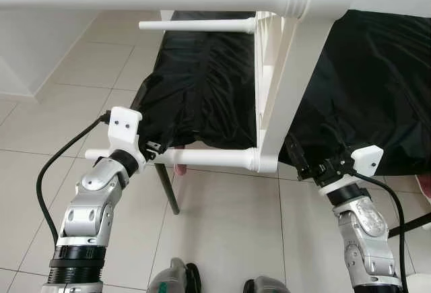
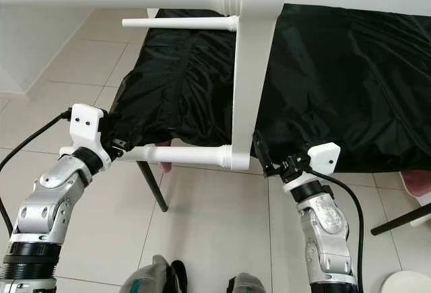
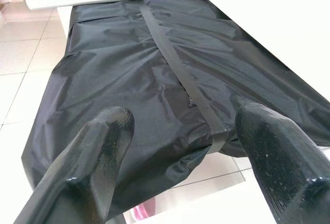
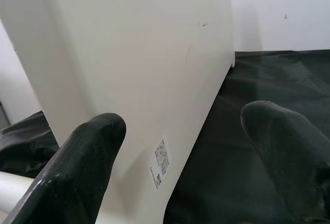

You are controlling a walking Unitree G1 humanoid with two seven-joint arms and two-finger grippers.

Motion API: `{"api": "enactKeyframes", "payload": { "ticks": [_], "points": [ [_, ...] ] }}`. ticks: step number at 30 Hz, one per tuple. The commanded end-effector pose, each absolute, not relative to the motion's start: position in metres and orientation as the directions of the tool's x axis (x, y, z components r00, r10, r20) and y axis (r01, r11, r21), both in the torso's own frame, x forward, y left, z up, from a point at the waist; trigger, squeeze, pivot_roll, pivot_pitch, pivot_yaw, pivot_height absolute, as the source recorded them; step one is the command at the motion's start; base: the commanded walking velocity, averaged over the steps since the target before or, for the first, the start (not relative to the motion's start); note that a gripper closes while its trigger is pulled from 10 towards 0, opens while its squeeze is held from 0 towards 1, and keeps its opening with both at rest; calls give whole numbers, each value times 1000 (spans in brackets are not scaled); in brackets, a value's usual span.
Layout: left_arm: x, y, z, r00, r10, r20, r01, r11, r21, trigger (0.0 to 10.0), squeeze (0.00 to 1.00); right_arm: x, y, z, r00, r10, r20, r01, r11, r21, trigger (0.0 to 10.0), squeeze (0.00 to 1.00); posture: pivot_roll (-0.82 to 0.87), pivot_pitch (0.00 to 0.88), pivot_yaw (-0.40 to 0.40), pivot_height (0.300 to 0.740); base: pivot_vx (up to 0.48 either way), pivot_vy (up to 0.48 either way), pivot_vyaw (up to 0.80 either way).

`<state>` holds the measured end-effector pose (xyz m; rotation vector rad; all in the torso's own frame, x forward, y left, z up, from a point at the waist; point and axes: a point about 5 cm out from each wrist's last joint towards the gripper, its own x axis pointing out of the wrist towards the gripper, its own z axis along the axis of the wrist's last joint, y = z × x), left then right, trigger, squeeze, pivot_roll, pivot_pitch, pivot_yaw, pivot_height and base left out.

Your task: Building children table

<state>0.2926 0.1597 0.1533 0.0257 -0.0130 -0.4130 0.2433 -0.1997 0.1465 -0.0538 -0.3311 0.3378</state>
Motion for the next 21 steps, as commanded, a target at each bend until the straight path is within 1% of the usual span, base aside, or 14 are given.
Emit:
{"api": "enactKeyframes", "payload": {
  "ticks": [1, 3, 6, 10, 11, 16, 21],
  "points": [
    [291, 165, 153, 917, -400, 1, 400, 916, 37, 10000, 0, 239, -195, 143, 883, 371, 288, -357, 929, -100, 10000, 0, -20, 59, 86, 740, 0, 0, 0],
    [292, 167, 152, 917, -399, 0, 398, 916, 42, 10000, 0, 237, -194, 143, 882, 374, 287, -361, 927, -100, 10000, 0, -20, 59, 86, 740, 0, 0, 0],
    [295, 172, 150, 924, -383, -13, 384, 923, 36, 10000, 0, 233, -191, 140, 876, 395, 276, -381, 919, -105, 10000, 0, -36, 56, 115, 740, 0, 0, 0],
    [297, 174, 147, 921, -389, -33, 390, 920, 44, 10000, 0, 227, -195, 139, 873, 412, 260, -394, 911, -119, 10000, 0, -44, 54, 127, 740, 0, 0, 0],
    [298, 175, 147, 921, -389, -36, 390, 920, 45, 10000, 0, 227, -195, 139, 872, 417, 257, -399, 909, -121, 10000, 0, -51, 49, 141, 740, 0, 0, 0],
    [307, 180, 146, 927, -372, -46, 374, 926, 44, 10000, 0, 230, -192, 137, 865, 439, 243, -420, 899, -125, 10000, 0, -56, 45, 160, 740, 0, 0, 0],
    [311, 182, 149, 931, -364, -37, 365, 930, 49, 10000, 0, 236, -189, 136, 858, 453, 242, -434, 892, -129, 10000, 0, -42, 41, 154, 740, 0, 0, 0]
  ]
}}
